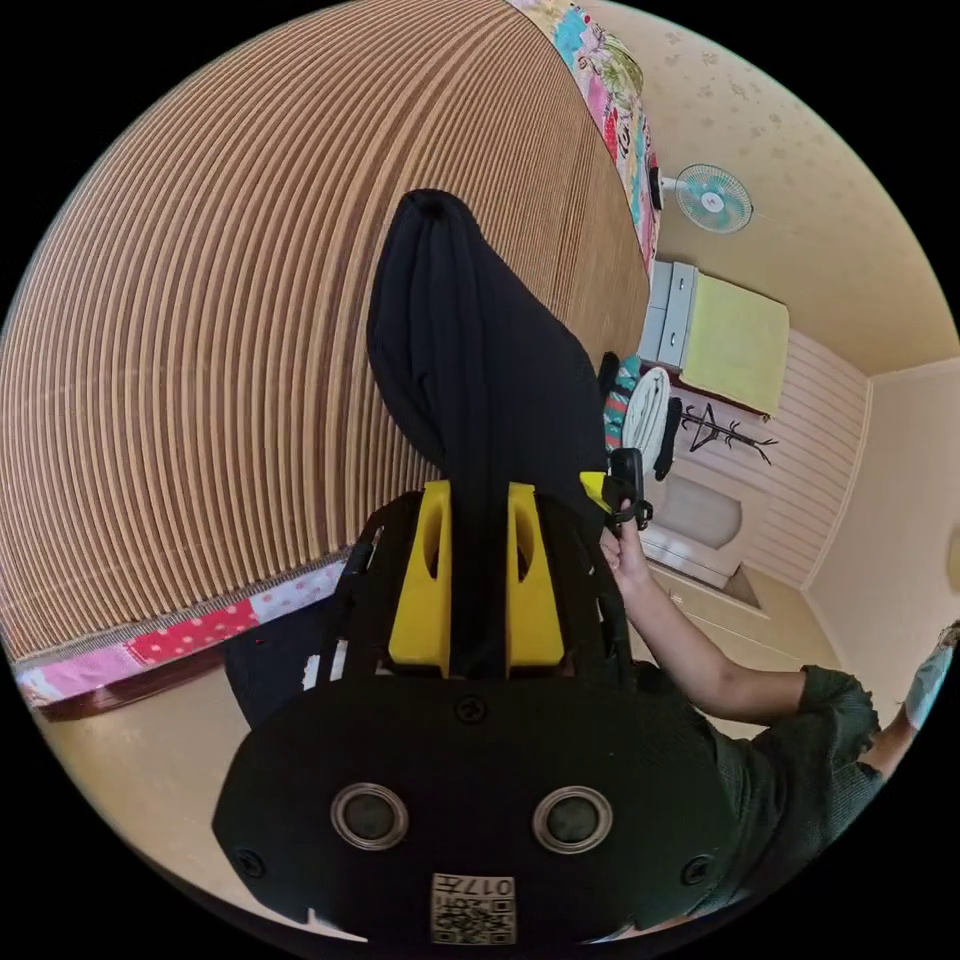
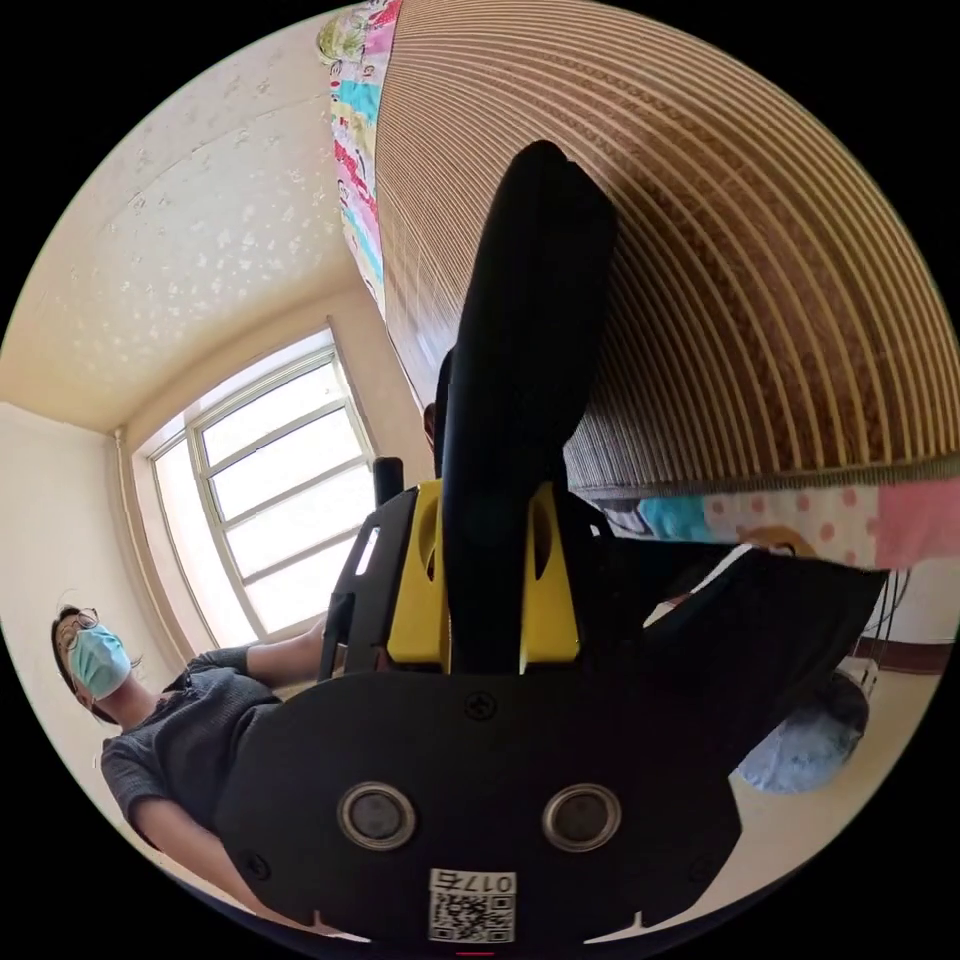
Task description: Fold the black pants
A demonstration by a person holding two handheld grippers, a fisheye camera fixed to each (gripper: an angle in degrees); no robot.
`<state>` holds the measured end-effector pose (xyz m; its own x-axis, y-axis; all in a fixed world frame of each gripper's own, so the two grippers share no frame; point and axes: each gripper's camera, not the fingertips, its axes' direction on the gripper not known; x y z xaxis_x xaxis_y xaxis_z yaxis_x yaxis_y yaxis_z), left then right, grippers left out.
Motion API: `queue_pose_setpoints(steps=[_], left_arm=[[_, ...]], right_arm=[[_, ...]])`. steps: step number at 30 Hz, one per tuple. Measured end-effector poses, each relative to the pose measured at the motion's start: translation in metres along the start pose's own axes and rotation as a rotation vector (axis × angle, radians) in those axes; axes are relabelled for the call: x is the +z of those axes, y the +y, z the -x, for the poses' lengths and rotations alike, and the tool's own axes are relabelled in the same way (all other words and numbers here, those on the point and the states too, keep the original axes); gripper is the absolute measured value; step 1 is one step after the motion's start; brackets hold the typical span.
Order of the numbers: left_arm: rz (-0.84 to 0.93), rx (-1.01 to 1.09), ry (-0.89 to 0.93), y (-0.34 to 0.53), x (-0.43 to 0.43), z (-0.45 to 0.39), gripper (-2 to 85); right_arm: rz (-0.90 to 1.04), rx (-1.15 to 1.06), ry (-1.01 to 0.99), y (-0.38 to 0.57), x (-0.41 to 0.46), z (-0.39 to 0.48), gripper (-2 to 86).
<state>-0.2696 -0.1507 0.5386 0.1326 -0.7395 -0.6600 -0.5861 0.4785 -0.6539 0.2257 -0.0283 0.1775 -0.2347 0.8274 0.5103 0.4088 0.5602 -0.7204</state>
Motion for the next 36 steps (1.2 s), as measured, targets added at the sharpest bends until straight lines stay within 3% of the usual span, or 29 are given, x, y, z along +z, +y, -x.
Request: queue_pose_setpoints(steps=[5, 12, 18, 22, 25, 28, 32, 36], left_arm=[[0.021, 0.045, 0.074, 0.019, 0.063, -0.076, 8.2], [0.042, 0.263, 0.19, -0.029, 0.201, -0.288, 8.1], [0.054, 0.409, 0.244, -0.064, 0.341, -0.451, 8.4], [0.144, 0.336, 0.076, -0.087, 0.452, -0.486, 9.8], [0.245, 0.32, -0.01, -0.091, 0.492, -0.477, 10.0], [0.234, 0.299, -0.094, -0.089, 0.461, -0.449, 9.6], [0.202, 0.213, -0.178, -0.083, 0.361, -0.38, 8.4], [0.053, -0.04, -0.338, -0.04, 0.195, -0.279, 5.2]], right_arm=[[-0.04, -0.046, 0.088, 0.028, -0.106, 0.054, 10.0], [-0.186, -0.299, 0.225, 0.062, -0.331, 0.169, 9.9], [-0.275, -0.425, 0.407, 0.078, -0.484, 0.209, 10.3], [-0.362, -0.163, 0.618, 0.061, -0.537, 0.154, 10.7], [-0.459, 0.19, 0.792, 0.069, -0.554, 0.096, 8.6], [-0.623, 0.192, 0.777, 0.112, -0.547, 0.088, 4.8], [-0.896, 0.092, 0.519, 0.202, -0.52, 0.086, 1.5], [-0.867, -0.032, 0.191, 0.218, -0.457, 0.07, 0.7]])
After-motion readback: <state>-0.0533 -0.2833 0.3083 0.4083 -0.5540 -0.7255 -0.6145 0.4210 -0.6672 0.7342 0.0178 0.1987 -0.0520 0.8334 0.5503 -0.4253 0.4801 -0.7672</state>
